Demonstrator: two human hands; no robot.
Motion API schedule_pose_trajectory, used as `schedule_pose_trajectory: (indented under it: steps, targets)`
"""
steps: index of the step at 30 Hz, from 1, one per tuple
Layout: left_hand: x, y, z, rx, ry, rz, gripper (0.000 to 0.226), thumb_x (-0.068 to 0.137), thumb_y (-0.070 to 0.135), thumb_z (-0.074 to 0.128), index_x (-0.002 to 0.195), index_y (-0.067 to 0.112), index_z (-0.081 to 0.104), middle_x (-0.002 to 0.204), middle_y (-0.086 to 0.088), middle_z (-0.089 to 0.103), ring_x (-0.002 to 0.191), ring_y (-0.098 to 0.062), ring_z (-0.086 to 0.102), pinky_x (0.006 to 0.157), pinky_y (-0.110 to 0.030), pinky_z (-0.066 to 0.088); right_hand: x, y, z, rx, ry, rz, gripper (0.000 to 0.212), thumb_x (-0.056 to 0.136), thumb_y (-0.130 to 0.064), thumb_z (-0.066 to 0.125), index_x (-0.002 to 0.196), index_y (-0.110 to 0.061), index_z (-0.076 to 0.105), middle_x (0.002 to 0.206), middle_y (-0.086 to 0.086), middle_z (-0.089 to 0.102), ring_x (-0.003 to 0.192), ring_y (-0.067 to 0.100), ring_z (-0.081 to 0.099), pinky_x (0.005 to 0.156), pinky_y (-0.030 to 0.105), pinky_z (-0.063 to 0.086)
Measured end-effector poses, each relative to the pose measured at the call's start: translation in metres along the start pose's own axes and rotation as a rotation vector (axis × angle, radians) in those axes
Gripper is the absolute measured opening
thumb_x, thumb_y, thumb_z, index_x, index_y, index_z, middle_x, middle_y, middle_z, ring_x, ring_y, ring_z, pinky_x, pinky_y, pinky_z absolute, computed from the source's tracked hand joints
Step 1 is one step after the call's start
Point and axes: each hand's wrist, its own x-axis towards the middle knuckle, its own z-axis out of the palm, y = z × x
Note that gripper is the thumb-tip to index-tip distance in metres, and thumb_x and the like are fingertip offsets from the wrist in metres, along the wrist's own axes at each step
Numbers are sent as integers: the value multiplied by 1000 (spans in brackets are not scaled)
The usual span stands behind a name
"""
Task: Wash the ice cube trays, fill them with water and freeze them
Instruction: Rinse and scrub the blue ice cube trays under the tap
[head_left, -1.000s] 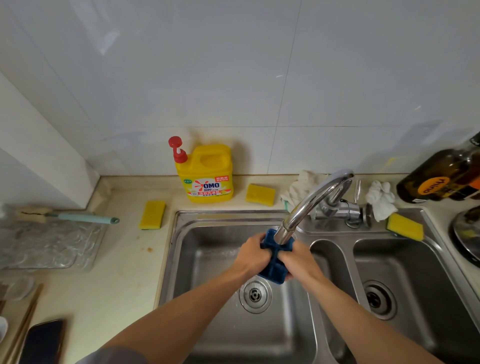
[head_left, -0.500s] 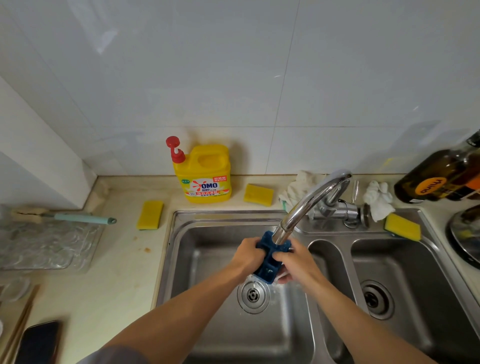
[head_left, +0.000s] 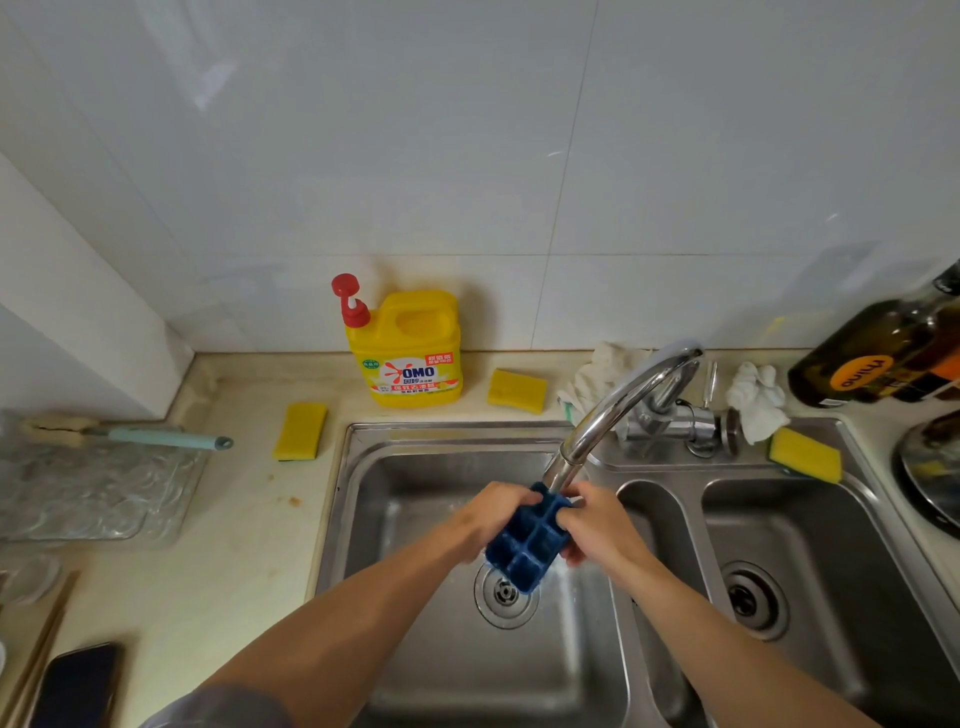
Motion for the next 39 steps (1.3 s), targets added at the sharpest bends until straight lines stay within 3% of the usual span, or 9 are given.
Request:
schedule_pose_trajectory:
  steps: [4, 7, 10, 13, 18, 21, 26, 33, 39]
  targets:
    - [4, 5, -1, 155, -1, -48, 35, 88, 27, 55, 108, 3, 70, 103, -18, 74, 89, -30, 69, 93, -44, 55, -6, -4, 5, -51, 3, -66, 20, 91, 0, 52, 96, -18, 56, 80, 15, 72, 56, 28, 70, 57, 42, 61]
    - [7, 9, 3, 246, 38, -34, 28, 87, 28, 56, 97, 6, 71, 88, -12, 71, 75, -23, 61, 76, -37, 52, -9, -4, 5, -50, -8, -81, 21, 92, 0, 50, 99, -19, 56, 79, 16, 73, 65, 38, 73, 62, 51, 62]
    - [10, 9, 4, 266, 70, 7, 24, 89, 28, 58, 93, 8, 71, 79, -5, 64, 68, -19, 59, 67, -30, 47, -6, -2, 0, -19, -14, -44, 27, 94, 2, 48, 110, -17, 58, 80, 15, 74, 59, 30, 72, 57, 42, 62]
    - [10, 7, -1, 116, 17, 35, 27, 97, 33, 57, 107, 12, 71, 88, -3, 66, 77, -17, 63, 68, -26, 50, -3, 5, -6, 100, 8, 22, 37, 94, 7, 47, 121, -17, 57, 77, 16, 74, 52, 23, 68, 49, 31, 55]
    - [7, -3, -12, -194, -45, -18, 19, 101, 16, 49, 115, 18, 62, 111, -13, 67, 99, -26, 70, 71, -36, 62, 2, 15, -11, 388, 53, 109, 40, 95, 11, 43, 121, -14, 59, 95, 24, 72, 61, 27, 66, 56, 36, 57]
    - [6, -7, -9, -310, -13, -59, 31, 95, 1, 41, 118, 12, 60, 111, -19, 67, 92, -29, 70, 72, -38, 62, 1, 9, -8, 377, 31, 89, 37, 95, 9, 44, 115, -18, 61, 95, 21, 73, 62, 26, 67, 60, 36, 60]
    - [10, -7, -8, -519, 77, -147, 31, 91, 5, 43, 116, 5, 61, 106, -19, 65, 90, -32, 66, 68, -39, 60, 3, 8, -6, 254, -40, 56, 20, 96, -9, 60, 111, -23, 60, 99, 14, 73, 69, 24, 72, 60, 34, 60]
    - [14, -14, -4, -178, 212, -72, 18, 88, 4, 50, 96, 10, 65, 87, -14, 67, 71, -28, 70, 64, -41, 61, 8, 10, -2, 174, 3, 117, 14, 92, -4, 57, 101, -11, 66, 96, 17, 73, 68, 31, 76, 53, 36, 60]
    - [11, -5, 0, -120, 191, -56, 11, 88, 8, 52, 90, 9, 62, 83, -14, 61, 65, -24, 62, 44, -25, 49, 12, 9, 0, 187, 40, 194, 15, 92, 2, 52, 99, -3, 65, 95, 29, 71, 63, 37, 69, 44, 35, 56]
